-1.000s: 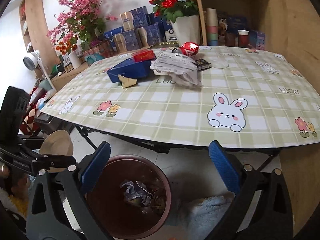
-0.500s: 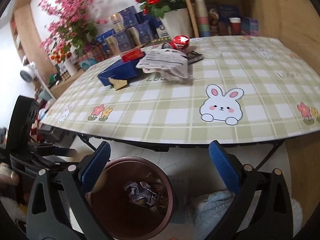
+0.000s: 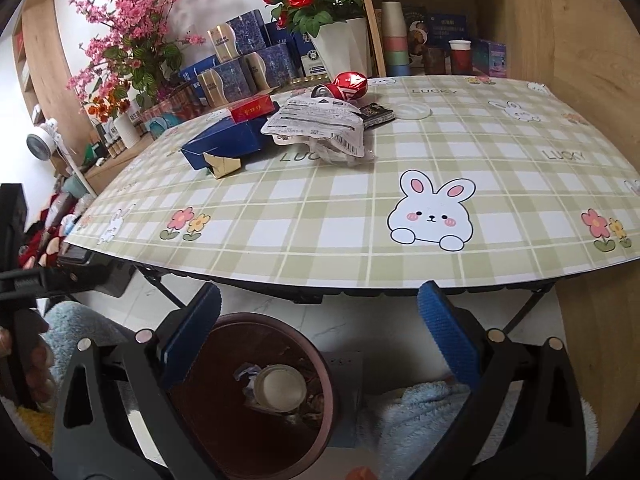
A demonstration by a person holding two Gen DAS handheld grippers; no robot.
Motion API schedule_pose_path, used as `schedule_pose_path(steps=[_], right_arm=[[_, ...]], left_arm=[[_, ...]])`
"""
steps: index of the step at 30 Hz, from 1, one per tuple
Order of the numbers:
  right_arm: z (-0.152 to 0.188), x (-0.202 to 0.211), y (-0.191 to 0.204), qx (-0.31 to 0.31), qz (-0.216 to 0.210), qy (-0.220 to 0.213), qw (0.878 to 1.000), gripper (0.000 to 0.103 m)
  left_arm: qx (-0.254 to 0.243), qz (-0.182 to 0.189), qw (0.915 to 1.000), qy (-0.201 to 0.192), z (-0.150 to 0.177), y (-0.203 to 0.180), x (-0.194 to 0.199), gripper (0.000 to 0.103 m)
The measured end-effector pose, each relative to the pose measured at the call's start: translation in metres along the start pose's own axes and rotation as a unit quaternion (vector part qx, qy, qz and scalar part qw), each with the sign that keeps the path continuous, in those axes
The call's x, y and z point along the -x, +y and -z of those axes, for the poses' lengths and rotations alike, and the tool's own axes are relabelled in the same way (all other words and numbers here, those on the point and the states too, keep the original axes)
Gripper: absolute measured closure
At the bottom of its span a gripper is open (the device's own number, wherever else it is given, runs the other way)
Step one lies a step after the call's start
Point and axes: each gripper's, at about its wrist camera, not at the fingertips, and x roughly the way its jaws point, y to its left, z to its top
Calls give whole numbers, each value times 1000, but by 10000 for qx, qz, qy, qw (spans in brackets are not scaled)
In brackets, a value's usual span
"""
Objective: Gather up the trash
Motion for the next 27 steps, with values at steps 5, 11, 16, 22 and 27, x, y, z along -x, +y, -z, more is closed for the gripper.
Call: schedule_pose_path(steps=[5, 11, 16, 22, 27], right_arm=[[-5, 6, -4, -94, -42, -126, 9999, 6], [-15, 9, -2, 7, -29, -223, 9997, 6], [-30, 4, -4, -33, -100, -240, 9997, 6], [-55, -15, -8, -70, 120, -190, 9997, 6], [-73, -46, 2, 492, 758, -50, 9959, 6]], left_arm=[[123, 22, 9996, -248, -2, 10, 10, 8], [118, -67, 9991, -390, -7, 13, 13, 8], [-33, -270, 9978, -598, -35, 13, 24, 8], [-125, -126, 9971, -741, -80, 4, 30, 8], [-103, -57, 9974, -712, -99, -5, 19, 8]])
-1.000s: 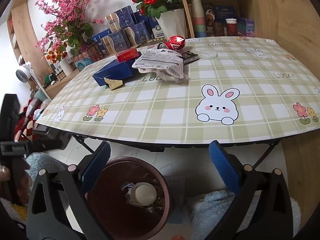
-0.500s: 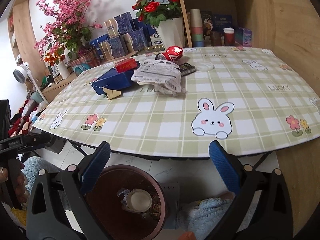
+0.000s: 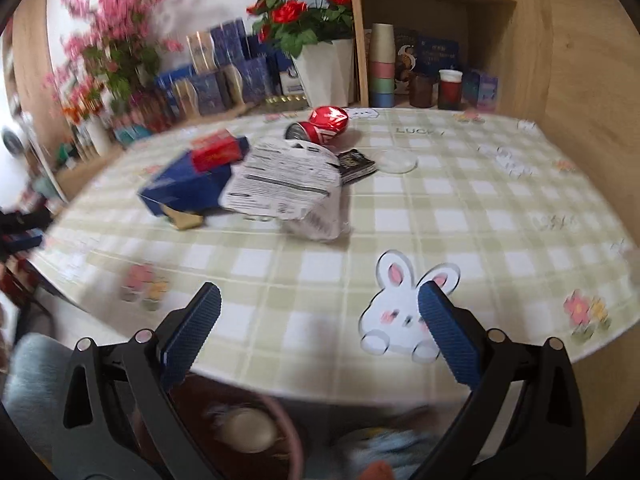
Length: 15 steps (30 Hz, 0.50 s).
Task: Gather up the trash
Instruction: 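Grasp the white printed blister packet with the right gripper and lift it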
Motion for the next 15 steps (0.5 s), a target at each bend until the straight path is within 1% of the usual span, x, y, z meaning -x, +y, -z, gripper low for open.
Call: schedule_pose_path(steps=[4, 7, 9, 10, 12, 13, 14, 15], right_arm=[[-14, -26, 19, 770, 253, -76, 9967, 6], [-28, -50, 34, 1199, 304, -13, 9923, 6], [-39, -68, 43, 1522, 425, 64, 9874, 6], [-45, -76, 43, 1556, 448, 86, 9868, 6], [-56, -89, 39, 1356, 183, 202, 9904, 6], [-59, -91, 38, 1297, 116, 233, 9912, 8], [-64, -96, 36, 1232, 36, 304, 9919, 17], [-66, -97, 35, 1202, 3, 379, 9920, 24]], left_arm=[[73, 41, 9999, 142, 1, -2, -14, 8], [82, 36, 9997, 247, 6, -2, -23, 8], [122, 33, 9995, 300, 7, 1, -28, 8], [148, 36, 9994, 319, 8, 3, -30, 8], [179, 33, 9992, 344, 9, 6, -33, 8], [156, 18, 9993, 332, 10, 6, -33, 8], [121, 13, 9994, 319, 10, 6, -33, 8], [91, 22, 9995, 310, 10, 6, -33, 8]])
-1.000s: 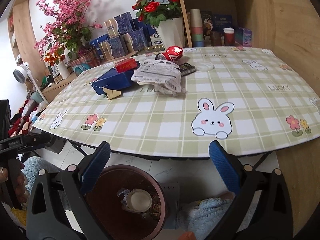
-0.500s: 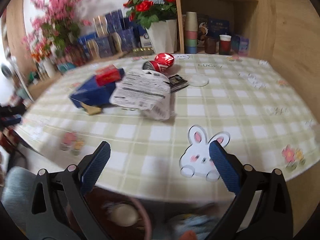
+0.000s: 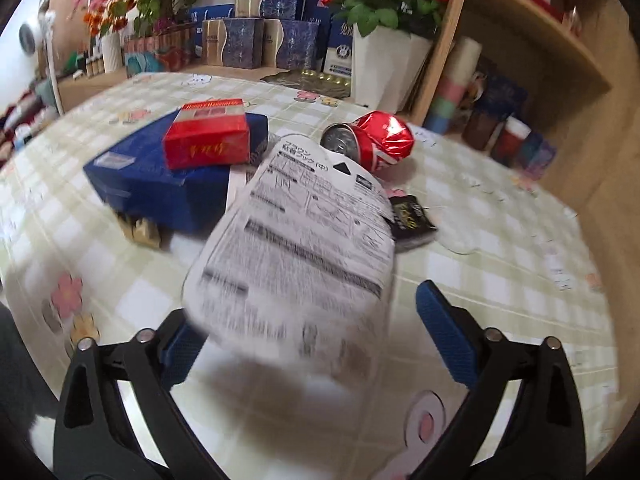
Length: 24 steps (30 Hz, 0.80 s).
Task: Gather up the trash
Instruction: 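Grasp the white printed blister packet with the right gripper and lift it, then grasp the red Double Happiness pack with the left gripper while the right gripper holds the packet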
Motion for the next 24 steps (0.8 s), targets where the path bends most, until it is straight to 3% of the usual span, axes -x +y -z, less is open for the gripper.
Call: schedule_pose_path(steps=[1, 6, 9, 14, 18, 21, 24], right_arm=[[-2, 0, -3, -109, -138, 59, 9998, 35], [2, 20, -34, -1355, -858, -149, 9869, 55], [14, 37, -56, -1993, -859, -402, 9753, 60], [29, 48, -76, -2528, -950, -480, 9616, 84], [36, 54, -84, -2697, -1060, -554, 9555, 86], [40, 60, -84, -2659, -944, -583, 9576, 86], [43, 62, -87, -2688, -905, -595, 9571, 87]], left_arm=[[-28, 18, 10000, -5, 0, 0, 0, 8], [-14, 88, 10000, -2, -1, 2, -2, 8], [-8, 122, 9999, 4, -1, 0, -3, 8], [-136, 258, 9996, 58, 0, -12, -4, 8], [-193, 381, 9991, 84, 1, -21, -3, 8], [-234, 422, 9988, 123, -1, -27, -4, 8], [-248, 299, 9989, 261, -8, -35, -10, 8]])
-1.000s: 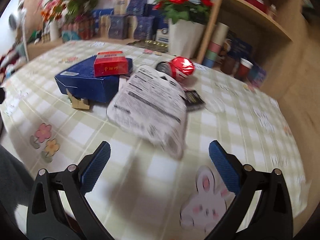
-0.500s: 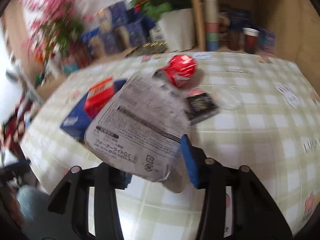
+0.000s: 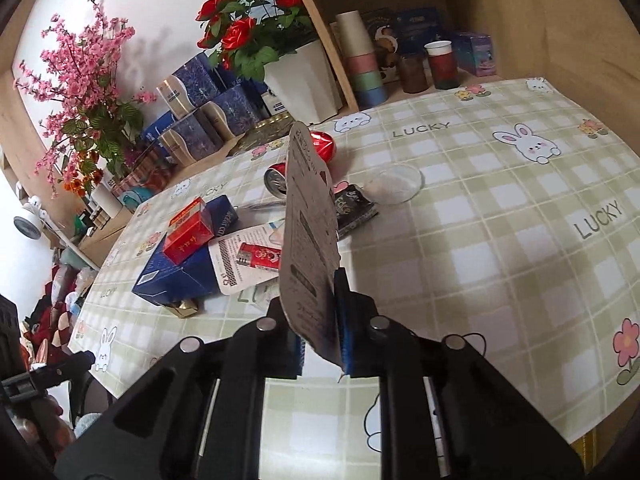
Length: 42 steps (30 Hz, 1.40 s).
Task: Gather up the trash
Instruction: 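Grasp the red Double Happiness pack with the left gripper while the right gripper holds the packet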
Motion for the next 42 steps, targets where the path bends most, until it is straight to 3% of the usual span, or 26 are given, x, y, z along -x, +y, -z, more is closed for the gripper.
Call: schedule_pose_path(steps=[4, 10, 15, 23, 32, 33, 35, 38, 42], right_arm=[[1, 3, 2, 41, 58, -79, 9999, 87], [-7, 23, -2, 51, 161, -629, 9979, 87], [-12, 35, -17, -131, 61, -890, 9959, 87], [-8, 43, -31, -138, 82, -921, 9956, 87], [3, 53, -41, -204, 214, -861, 9958, 87], [4, 54, -42, -221, 211, -867, 9958, 87], [5, 55, -41, -224, 215, -864, 9958, 87], [6, 55, -38, -219, 220, -832, 9960, 87], [9, 56, -32, -204, 170, -809, 9964, 87]], left_arm=[[88, 33, 9999, 128, -24, -13, -10, 8], [-37, -29, 10000, -12, -70, -54, -32, 8], [79, -468, 9988, -124, -104, -82, -60, 8], [1005, -856, 9910, 208, -150, -71, -111, 8], [744, -1169, 9891, 496, -157, -75, -150, 8], [562, -1164, 9907, 431, -155, -78, -149, 10], [292, -1080, 9929, 403, -153, -80, -148, 35], [200, -713, 9966, 372, -150, -78, -138, 45], [-238, -379, 9988, 198, -144, -79, -115, 46]])
